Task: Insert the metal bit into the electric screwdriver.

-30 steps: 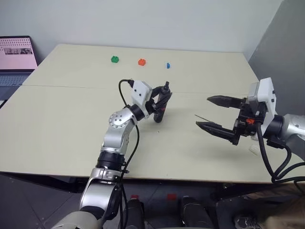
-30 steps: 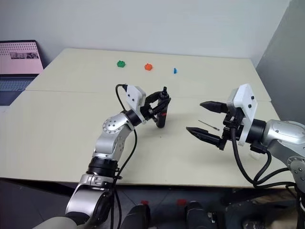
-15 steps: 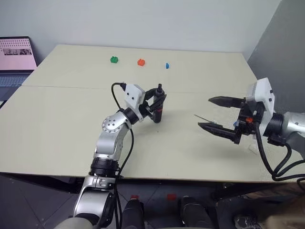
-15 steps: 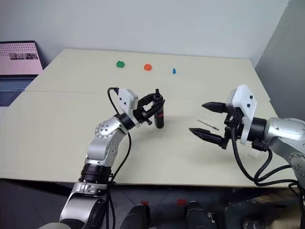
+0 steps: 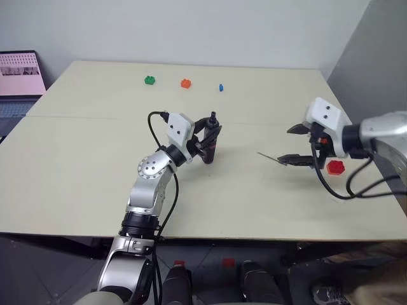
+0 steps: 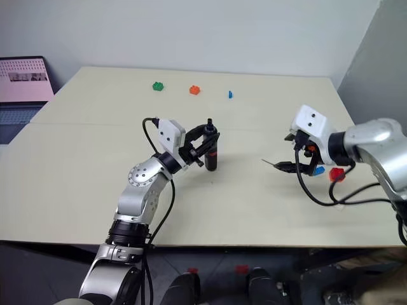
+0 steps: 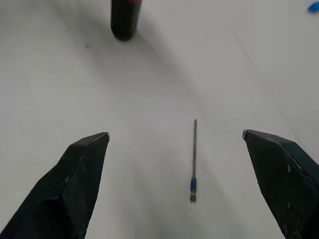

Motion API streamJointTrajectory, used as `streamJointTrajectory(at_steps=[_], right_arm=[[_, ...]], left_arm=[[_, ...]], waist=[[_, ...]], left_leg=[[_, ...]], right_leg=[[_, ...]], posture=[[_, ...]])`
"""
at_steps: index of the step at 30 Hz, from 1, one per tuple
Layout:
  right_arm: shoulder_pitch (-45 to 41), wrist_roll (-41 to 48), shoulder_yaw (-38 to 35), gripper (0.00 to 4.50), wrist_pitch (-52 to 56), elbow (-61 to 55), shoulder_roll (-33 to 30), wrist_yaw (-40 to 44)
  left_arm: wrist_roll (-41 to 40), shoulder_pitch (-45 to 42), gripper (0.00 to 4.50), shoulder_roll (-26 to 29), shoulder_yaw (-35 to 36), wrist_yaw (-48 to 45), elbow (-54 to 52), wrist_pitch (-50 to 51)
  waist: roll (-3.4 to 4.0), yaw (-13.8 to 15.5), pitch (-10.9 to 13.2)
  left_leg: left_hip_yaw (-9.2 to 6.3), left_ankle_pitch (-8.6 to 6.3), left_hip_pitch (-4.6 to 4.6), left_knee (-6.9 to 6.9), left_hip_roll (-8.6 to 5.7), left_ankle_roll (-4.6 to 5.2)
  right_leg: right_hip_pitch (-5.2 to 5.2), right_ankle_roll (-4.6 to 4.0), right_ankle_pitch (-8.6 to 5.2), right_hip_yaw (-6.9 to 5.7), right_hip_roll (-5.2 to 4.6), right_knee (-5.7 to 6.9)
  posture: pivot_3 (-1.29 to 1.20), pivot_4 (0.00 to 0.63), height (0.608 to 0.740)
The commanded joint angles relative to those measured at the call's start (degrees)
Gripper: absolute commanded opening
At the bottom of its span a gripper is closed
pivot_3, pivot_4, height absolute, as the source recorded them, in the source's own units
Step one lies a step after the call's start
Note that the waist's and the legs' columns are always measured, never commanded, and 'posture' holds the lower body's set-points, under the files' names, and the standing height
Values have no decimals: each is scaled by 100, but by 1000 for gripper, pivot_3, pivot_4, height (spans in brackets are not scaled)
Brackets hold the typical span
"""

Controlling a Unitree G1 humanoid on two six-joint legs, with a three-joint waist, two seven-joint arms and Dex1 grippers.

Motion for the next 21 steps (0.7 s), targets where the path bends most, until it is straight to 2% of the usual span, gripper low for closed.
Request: streamJointTrajectory(at_steps=[1,7,10,17,21], right_arm=[[-774,-782,606,4500,-67,1388,611,319],[-1549,-1911,1372,4500,-862,3957,1900,481],[-1794,-2346,1451,4500,-1379,5093,2419,384],[-2140,-2897,1260,4500,-2073,6541,2991,337],[-2352,-3066,1115,3782,-2200,7021,3165,459]], left_arm=[[125,-26,1636,-3,-88,74,29,-138],[200,77,1636,-50,-150,194,14,-266],[233,103,1635,-47,-154,247,12,-315],[246,140,1635,-13,-151,305,-8,-359],[256,157,1635,7,-143,319,-15,-374]], waist=[[0,-23,0],[5,-10,3],[7,-54,2],[13,-56,1],[16,-69,-1]], left_leg=[[0,0,0,-1,0,0],[-5,0,-10,-7,-1,0],[-5,0,0,-7,-1,0],[-7,1,2,-6,-1,-1],[-7,2,4,-6,-1,-1]], right_leg=[[-1,0,0,0,0,0],[-2,31,17,-6,0,-1],[1,33,17,-6,1,3],[2,35,19,-7,1,10],[3,36,20,-6,2,11]], posture=[[0,150,740],[0,150,740],[0,150,740],[0,150,740],[0,150,740]])
